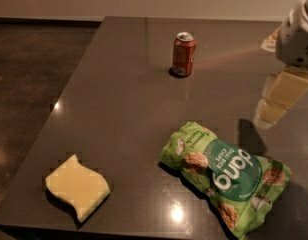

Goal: Move coke can near sponge

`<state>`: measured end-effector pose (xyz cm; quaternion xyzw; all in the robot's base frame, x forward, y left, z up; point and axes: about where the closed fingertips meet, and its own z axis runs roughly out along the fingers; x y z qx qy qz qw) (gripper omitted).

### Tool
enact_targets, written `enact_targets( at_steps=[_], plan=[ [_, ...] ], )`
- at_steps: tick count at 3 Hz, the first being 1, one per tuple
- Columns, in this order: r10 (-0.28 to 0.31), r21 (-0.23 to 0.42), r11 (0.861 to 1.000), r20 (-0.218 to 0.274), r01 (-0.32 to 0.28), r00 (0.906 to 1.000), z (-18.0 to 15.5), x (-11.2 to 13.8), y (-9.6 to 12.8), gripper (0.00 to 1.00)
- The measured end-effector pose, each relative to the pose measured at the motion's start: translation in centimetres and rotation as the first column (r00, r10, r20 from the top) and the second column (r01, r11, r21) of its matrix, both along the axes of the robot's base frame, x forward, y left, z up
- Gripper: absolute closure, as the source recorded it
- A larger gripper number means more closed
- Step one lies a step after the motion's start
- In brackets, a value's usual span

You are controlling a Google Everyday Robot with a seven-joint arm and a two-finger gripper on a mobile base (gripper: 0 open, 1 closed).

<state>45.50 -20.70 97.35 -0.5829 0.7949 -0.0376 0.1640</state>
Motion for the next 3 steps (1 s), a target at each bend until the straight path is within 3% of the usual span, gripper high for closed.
enact_targets(
  at_steps=[1,2,3],
  plan=[
    [-0.112,0.044,0.993,0.026,0.111,0.9934,-0.6,4.2,1.7,0.00],
    [-0.241,0.089,0.968,0.064,0.235,0.9683,-1.4,8.3,3.0,0.00],
    [-0.390,0.164,0.914,0.101,0.371,0.9154,-1.8,13.0,3.6,0.00]
  ],
)
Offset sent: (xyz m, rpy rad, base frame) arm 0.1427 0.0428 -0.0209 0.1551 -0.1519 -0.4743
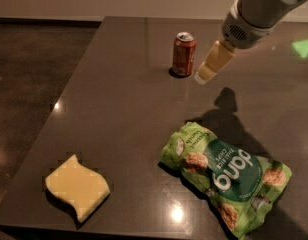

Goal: Move coke can near sponge

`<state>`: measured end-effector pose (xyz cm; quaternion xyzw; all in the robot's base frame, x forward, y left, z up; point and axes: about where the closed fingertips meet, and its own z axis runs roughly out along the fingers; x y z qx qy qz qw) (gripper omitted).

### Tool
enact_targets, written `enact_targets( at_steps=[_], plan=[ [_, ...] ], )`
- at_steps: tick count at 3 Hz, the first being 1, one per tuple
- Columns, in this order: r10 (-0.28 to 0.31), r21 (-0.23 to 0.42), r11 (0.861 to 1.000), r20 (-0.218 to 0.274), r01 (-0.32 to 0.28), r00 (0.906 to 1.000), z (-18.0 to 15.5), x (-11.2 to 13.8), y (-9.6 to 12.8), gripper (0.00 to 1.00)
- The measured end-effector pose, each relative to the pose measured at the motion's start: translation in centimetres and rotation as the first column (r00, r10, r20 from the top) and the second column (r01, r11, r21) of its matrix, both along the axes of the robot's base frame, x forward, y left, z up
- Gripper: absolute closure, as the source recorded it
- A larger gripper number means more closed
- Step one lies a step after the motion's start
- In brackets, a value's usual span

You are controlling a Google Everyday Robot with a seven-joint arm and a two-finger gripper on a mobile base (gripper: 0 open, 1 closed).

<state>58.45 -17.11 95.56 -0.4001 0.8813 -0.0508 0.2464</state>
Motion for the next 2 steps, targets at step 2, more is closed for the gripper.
enact_targets(
  at_steps=[2],
  plan=[
    [-0.163,0.167,0.974,0.048,0.153,0.9855,-1.9,6.7,2.2,0.00]
  ],
)
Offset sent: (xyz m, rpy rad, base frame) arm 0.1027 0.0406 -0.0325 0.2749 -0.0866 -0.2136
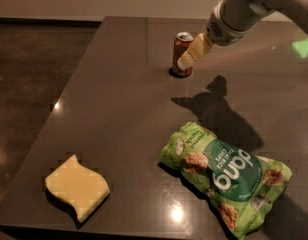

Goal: Move coke can near sponge

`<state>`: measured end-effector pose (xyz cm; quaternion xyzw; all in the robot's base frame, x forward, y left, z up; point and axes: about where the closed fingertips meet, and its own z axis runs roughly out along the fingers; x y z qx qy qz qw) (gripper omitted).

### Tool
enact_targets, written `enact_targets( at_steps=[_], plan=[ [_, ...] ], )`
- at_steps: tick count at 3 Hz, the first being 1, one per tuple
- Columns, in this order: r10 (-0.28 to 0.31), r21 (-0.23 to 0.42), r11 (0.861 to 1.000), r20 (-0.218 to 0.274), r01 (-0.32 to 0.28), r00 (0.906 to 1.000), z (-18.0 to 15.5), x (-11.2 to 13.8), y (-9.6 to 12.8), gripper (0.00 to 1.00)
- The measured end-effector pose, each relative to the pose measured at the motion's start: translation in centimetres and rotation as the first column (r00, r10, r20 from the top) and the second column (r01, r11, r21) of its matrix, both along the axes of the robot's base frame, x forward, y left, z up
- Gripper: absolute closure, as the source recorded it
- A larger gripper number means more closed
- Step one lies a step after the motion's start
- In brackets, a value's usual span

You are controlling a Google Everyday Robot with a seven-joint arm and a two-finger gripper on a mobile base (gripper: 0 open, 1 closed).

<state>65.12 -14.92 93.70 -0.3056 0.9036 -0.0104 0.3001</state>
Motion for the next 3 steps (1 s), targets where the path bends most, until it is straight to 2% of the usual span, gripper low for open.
enact_targets(
  at_steps=[2,3],
  plan=[
    [-0.023,0.101,0.995,0.023,0.021,0.9995,-2.2,4.3,3.0,0.00],
    [-0.039,0.128,0.991,0.034,0.034,0.9987,-2.7,6.1,3.4,0.00]
  ],
)
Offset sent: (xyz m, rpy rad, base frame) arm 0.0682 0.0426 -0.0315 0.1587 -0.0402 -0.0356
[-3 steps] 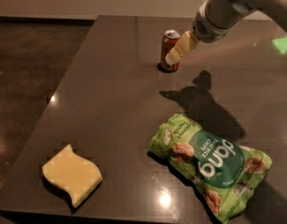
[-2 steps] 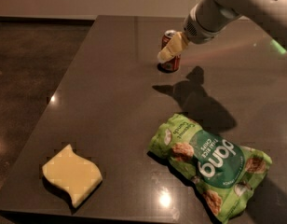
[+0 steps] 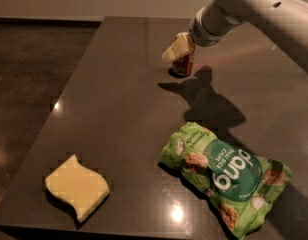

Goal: Move coke can near sponge

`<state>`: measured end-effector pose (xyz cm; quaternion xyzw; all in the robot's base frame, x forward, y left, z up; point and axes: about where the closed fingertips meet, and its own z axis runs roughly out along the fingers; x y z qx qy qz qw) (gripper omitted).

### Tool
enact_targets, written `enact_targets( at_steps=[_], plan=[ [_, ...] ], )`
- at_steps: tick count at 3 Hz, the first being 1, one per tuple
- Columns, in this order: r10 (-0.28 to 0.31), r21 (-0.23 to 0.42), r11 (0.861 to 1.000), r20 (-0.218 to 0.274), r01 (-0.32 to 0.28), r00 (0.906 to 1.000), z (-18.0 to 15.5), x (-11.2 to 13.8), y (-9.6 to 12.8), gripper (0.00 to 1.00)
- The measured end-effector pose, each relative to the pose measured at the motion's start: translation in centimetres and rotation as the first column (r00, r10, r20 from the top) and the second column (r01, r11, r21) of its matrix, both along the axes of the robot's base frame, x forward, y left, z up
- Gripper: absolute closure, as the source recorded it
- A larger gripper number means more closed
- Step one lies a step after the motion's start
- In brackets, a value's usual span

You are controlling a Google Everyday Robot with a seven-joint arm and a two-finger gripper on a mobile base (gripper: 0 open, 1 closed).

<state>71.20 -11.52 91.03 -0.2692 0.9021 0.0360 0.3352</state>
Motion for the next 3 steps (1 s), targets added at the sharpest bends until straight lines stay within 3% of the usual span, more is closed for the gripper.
enact_targets(
  at_steps=[1,3],
  plan=[
    [0.007,0.023,1.000,-0.002,-0.007,1.0000,-0.3,0.9,0.8,0.15],
    [0.069,0.063,0.996,-0.002,-0.069,0.9976,0.0,1.0,2.1,0.61]
  ],
)
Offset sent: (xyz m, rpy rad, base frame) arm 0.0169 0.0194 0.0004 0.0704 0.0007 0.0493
